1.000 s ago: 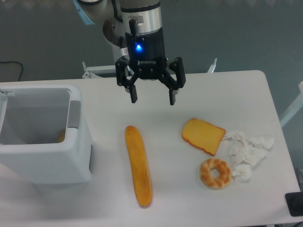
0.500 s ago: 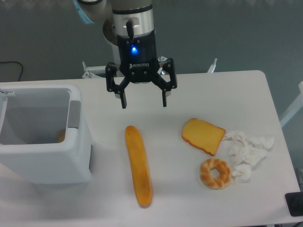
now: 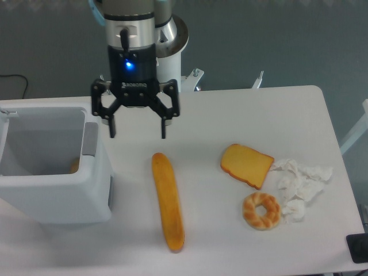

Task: Close the trash can
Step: 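Move the gripper over the white trash bin and up past it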

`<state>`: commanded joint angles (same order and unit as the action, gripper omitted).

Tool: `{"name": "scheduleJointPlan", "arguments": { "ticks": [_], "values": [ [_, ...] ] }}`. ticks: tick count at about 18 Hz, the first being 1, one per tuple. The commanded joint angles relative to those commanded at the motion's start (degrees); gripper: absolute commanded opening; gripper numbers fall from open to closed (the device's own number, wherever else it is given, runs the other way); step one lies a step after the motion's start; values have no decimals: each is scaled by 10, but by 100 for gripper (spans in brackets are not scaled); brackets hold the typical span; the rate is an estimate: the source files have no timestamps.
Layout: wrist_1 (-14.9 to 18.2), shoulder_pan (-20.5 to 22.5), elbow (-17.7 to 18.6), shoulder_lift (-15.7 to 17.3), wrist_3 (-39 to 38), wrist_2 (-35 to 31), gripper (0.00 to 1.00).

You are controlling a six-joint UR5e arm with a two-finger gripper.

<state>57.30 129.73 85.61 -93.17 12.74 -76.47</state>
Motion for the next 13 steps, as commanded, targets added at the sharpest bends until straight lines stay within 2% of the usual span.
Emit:
{"name": "scheduleJointPlan", "arguments": {
  "ticks": [2, 5, 7, 11, 13],
  "values": [
    [0, -2, 0, 5, 1, 3, 100],
    [1, -32, 6, 11, -1, 40, 100],
    [1, -37, 4, 17, -3, 60, 100],
    [1, -42, -3, 30, -54, 127, 100],
    [1, -43, -7, 38, -58, 129, 100]
  ]
}}
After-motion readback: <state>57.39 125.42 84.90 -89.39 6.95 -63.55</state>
